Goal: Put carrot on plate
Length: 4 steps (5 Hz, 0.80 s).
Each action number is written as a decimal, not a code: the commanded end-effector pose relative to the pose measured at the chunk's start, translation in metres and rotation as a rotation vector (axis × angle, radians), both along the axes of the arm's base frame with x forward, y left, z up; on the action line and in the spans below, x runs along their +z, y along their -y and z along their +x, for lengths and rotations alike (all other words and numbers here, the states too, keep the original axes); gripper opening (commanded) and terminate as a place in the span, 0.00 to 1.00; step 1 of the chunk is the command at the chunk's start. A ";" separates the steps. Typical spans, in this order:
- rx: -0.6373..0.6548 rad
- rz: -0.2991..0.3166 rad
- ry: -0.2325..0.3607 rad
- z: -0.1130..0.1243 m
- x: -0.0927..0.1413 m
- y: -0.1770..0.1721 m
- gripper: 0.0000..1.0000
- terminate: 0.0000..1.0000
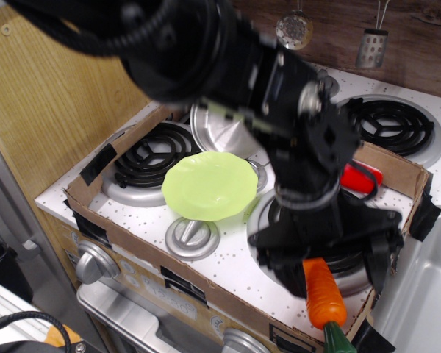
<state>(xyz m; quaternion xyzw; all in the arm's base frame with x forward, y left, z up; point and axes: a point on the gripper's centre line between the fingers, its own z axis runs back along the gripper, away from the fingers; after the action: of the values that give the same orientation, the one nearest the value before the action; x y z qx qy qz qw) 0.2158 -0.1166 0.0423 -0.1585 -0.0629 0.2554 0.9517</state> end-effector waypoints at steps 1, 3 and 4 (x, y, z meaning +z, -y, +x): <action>-0.002 -0.045 0.045 0.001 -0.019 -0.001 1.00 0.00; -0.039 -0.009 0.013 0.004 -0.007 -0.009 0.00 0.00; -0.045 0.030 0.024 0.003 0.008 -0.023 0.00 0.00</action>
<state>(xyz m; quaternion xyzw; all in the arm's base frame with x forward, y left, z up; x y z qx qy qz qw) 0.2057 -0.0888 0.0401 -0.1343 -0.0555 0.2303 0.9622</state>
